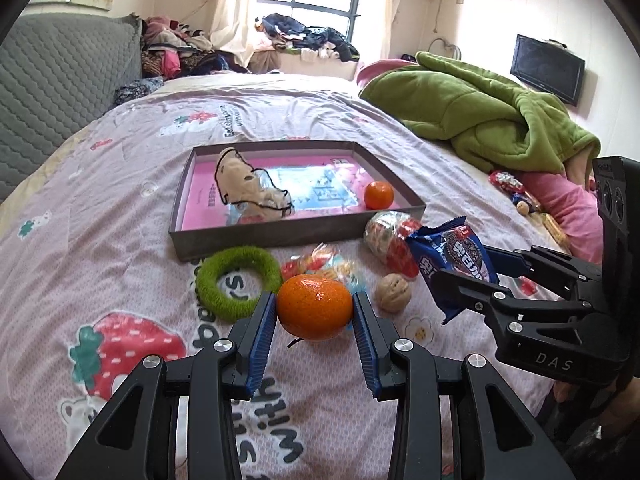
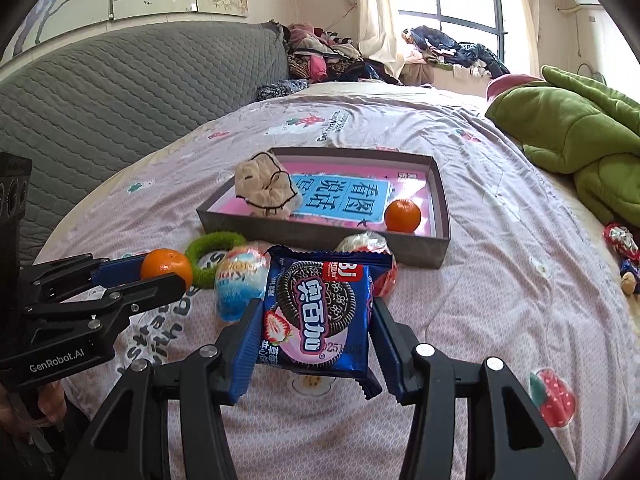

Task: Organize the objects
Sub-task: 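Lift the cookie pack with the right tool while the left tool lifts the orange toward the tray, then carry the blue cookie pack and the orange over the grey tray with both tools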

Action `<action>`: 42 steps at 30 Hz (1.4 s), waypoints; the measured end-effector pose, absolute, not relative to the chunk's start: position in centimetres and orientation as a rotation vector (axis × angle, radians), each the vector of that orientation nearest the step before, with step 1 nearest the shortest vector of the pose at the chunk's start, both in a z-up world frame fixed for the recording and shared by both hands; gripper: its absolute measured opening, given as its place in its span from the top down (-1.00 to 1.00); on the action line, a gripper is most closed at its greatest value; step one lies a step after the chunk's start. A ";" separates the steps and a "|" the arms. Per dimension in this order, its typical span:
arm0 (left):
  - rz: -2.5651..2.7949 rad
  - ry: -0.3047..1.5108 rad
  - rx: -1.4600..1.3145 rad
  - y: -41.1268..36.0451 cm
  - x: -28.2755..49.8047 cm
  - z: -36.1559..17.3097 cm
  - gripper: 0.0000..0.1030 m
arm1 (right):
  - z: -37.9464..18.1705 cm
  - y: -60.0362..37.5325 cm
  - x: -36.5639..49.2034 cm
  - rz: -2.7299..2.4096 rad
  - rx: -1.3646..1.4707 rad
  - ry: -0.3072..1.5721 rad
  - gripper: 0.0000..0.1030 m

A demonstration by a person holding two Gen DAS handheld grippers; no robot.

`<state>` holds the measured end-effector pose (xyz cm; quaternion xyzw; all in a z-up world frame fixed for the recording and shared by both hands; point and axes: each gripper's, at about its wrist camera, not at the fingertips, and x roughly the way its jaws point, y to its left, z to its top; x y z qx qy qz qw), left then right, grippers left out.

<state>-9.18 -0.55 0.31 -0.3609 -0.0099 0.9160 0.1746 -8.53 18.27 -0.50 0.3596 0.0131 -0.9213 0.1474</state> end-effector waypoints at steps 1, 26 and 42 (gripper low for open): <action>2.596 -0.024 -1.019 -0.4 -9.4 0.4 0.23 | -0.3 18.2 -8.7 -2.652 1.030 0.041 -0.01; 2.651 -0.018 -0.922 -1.4 -14.6 4.2 0.23 | 2.7 17.7 -12.6 -2.688 0.931 0.087 -0.01; 2.685 -0.004 -0.879 -2.2 -16.8 5.5 0.23 | 5.2 16.9 -15.2 -2.709 0.847 0.139 -0.01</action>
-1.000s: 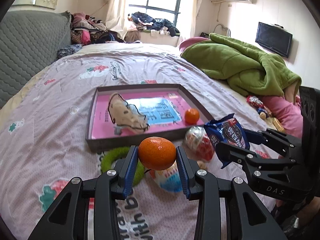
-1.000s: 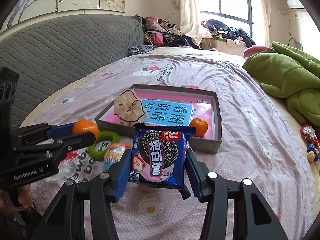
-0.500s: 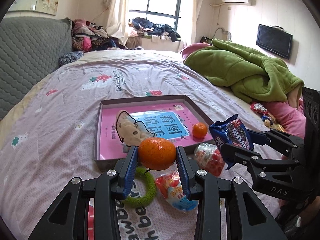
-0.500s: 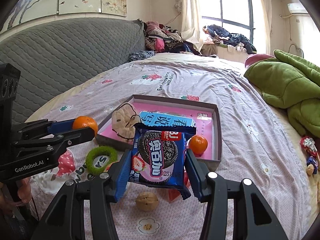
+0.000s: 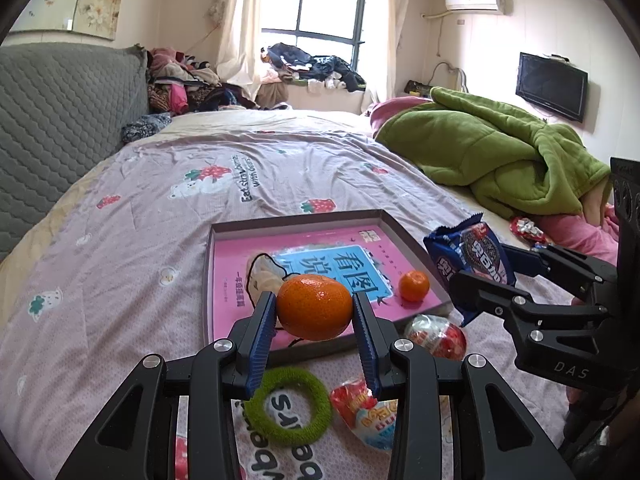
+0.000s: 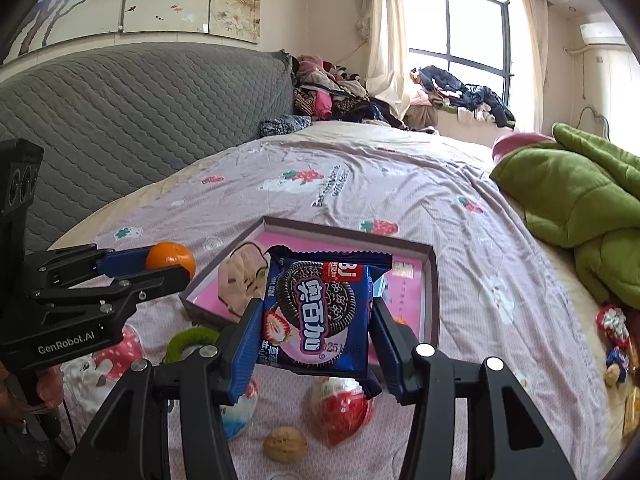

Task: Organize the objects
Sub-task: 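Carry the blue cookie pack and the orange over the grey tray with both tools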

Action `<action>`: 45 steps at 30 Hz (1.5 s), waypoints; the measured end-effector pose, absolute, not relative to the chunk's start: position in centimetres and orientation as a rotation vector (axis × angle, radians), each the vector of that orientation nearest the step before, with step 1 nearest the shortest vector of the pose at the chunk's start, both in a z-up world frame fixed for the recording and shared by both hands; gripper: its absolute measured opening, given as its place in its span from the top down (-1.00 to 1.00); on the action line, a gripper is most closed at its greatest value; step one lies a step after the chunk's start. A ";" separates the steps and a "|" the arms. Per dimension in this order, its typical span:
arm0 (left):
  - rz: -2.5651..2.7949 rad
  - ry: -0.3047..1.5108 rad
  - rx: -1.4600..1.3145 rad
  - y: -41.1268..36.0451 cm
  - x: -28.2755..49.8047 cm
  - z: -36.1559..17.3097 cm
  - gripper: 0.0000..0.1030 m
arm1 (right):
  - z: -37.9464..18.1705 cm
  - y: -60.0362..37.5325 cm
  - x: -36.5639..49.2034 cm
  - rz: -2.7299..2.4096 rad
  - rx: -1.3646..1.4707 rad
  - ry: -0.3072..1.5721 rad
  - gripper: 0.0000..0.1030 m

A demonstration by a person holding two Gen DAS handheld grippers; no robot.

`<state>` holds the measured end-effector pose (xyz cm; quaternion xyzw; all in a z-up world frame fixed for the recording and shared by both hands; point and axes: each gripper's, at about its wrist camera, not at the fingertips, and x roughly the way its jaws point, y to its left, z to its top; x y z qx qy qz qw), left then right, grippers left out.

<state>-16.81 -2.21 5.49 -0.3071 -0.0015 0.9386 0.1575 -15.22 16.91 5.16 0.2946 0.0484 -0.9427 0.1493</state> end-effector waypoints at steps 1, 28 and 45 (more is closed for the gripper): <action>2.688 0.000 -0.876 -2.2 -17.0 5.5 0.23 | 5.4 16.8 -15.5 -2.710 0.838 0.139 -0.01; 2.733 0.048 -0.874 -2.7 -23.3 5.1 0.23 | 5.5 16.1 -21.1 -2.722 0.791 0.174 -0.01; 2.732 0.058 -0.942 -2.7 -24.5 3.1 0.23 | 4.2 16.0 -22.1 -2.718 0.828 0.171 -0.01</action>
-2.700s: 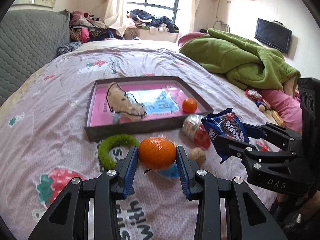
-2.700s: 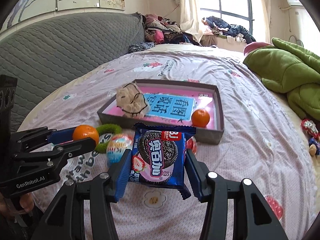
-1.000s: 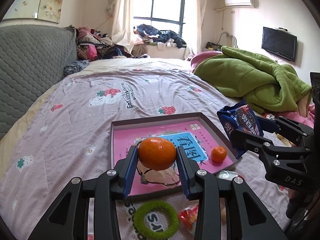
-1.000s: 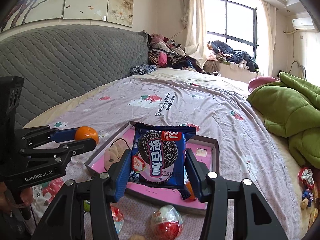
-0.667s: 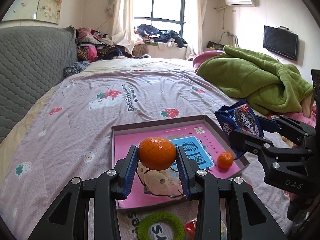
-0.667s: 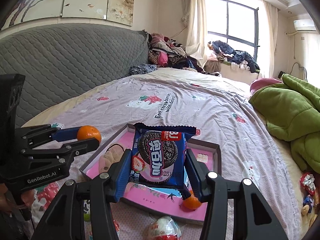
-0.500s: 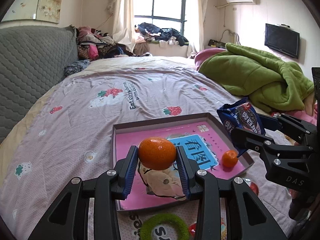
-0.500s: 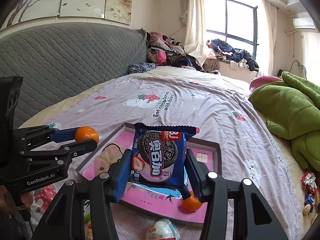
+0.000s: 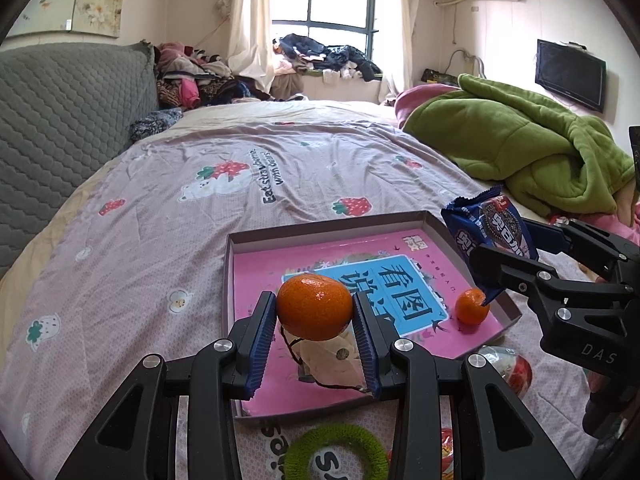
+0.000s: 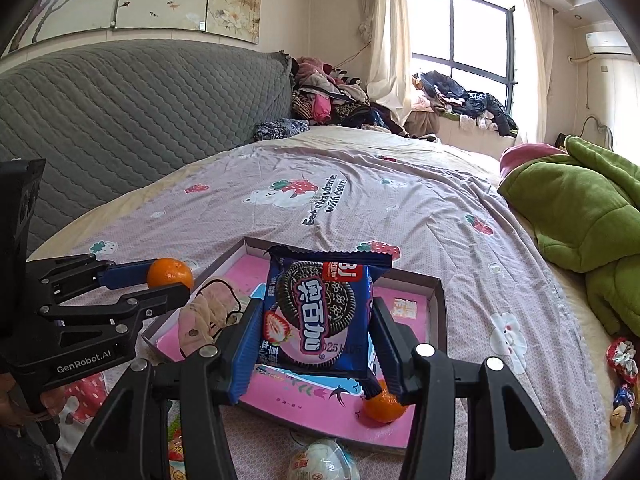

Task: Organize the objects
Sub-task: 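Carry the blue cookie pack and the orange over the grey tray with both tools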

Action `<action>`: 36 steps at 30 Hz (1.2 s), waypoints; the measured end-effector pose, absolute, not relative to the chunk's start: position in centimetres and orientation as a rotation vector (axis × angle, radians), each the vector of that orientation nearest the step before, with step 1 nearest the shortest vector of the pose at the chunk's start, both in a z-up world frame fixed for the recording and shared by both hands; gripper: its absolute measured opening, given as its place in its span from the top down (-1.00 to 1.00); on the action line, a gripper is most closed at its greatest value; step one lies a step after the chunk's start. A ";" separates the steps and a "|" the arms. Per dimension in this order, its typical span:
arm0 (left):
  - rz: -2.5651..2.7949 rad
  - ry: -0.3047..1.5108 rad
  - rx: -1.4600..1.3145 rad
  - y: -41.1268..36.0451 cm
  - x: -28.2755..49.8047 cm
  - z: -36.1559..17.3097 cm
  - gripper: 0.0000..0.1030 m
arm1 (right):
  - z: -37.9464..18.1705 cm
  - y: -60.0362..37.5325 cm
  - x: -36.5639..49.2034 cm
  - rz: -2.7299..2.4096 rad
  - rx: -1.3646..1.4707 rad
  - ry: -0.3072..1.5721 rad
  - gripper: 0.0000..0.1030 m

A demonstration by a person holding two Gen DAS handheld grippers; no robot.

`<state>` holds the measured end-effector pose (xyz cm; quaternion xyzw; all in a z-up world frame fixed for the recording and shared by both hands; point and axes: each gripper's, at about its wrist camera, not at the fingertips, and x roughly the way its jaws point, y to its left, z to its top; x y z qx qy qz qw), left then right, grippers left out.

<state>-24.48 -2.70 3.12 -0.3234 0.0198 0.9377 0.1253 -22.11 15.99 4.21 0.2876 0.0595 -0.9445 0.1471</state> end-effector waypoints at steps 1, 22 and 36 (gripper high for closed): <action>2.731 0.062 -0.947 -2.7 -24.5 3.0 0.23 | 4.2 16.0 -22.1 -2.718 0.828 0.172 -0.01; 2.747 0.042 -1.051 -4.2 -27.0 -0.1 0.23 | 0.7 14.3 -23.7 -2.658 0.927 0.228 -0.01; 2.721 0.088 -1.113 -3.5 -27.7 -2.5 0.23 | -2.1 14.0 -24.9 -2.630 1.045 0.288 -0.01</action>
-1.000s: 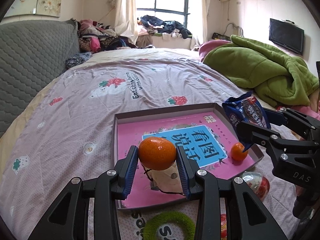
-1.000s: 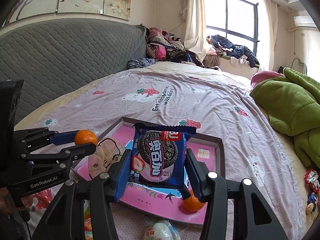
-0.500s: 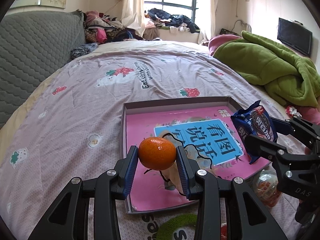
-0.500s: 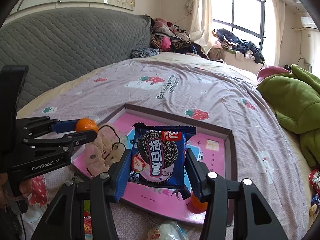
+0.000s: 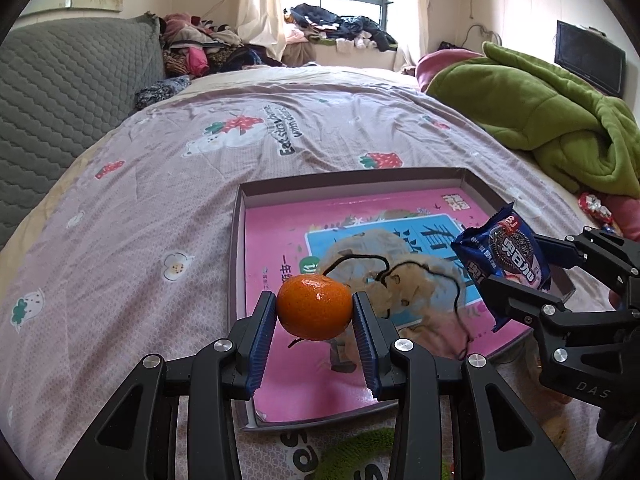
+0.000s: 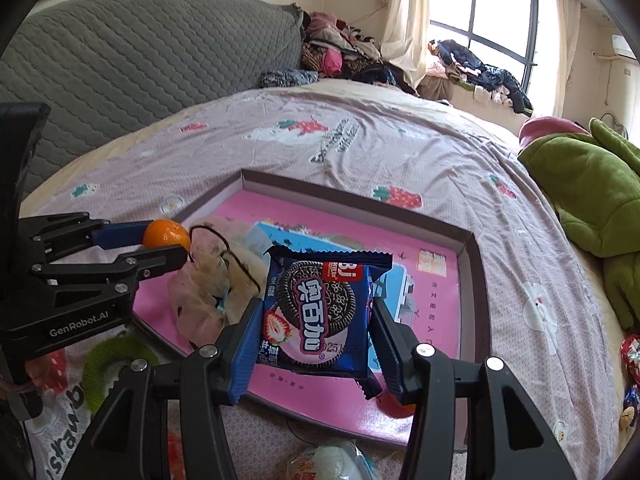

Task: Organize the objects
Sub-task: 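Carry the blue cookie pack and the orange over the grey tray with both tools, then lower the cookie pack into the tray and open the right tool while the left tool releases the orange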

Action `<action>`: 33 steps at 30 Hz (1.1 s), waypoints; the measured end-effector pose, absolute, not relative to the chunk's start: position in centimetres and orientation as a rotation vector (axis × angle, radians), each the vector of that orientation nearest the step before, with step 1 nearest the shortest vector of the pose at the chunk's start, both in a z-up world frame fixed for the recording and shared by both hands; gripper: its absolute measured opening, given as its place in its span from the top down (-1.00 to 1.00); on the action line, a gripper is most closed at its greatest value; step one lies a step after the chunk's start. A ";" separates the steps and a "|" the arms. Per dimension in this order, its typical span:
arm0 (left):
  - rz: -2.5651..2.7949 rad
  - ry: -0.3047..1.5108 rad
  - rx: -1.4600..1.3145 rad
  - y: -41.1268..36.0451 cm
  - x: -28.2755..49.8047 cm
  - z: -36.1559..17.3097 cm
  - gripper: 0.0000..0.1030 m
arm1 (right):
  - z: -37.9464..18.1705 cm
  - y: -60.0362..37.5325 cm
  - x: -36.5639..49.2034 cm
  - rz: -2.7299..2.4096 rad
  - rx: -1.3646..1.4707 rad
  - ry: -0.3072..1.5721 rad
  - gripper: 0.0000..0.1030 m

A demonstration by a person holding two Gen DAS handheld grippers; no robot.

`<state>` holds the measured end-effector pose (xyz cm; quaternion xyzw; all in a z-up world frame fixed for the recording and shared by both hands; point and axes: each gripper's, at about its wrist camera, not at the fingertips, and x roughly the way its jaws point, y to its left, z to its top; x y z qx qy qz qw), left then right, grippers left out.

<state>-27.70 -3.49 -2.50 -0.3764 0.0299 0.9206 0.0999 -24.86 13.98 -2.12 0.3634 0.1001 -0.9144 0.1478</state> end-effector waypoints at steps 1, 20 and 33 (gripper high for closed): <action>2.719 0.090 -1.116 -3.4 -27.7 -2.6 0.23 | -2.3 14.0 -25.0 -2.629 1.054 0.291 -0.01; 2.675 0.158 -1.167 -2.1 -27.8 -4.4 0.23 | -4.7 13.8 -25.7 -2.597 1.174 0.350 -0.01; 2.650 0.157 -1.213 -1.9 -27.9 -5.2 0.23 | -5.0 13.8 -25.9 -2.585 1.221 0.363 -0.02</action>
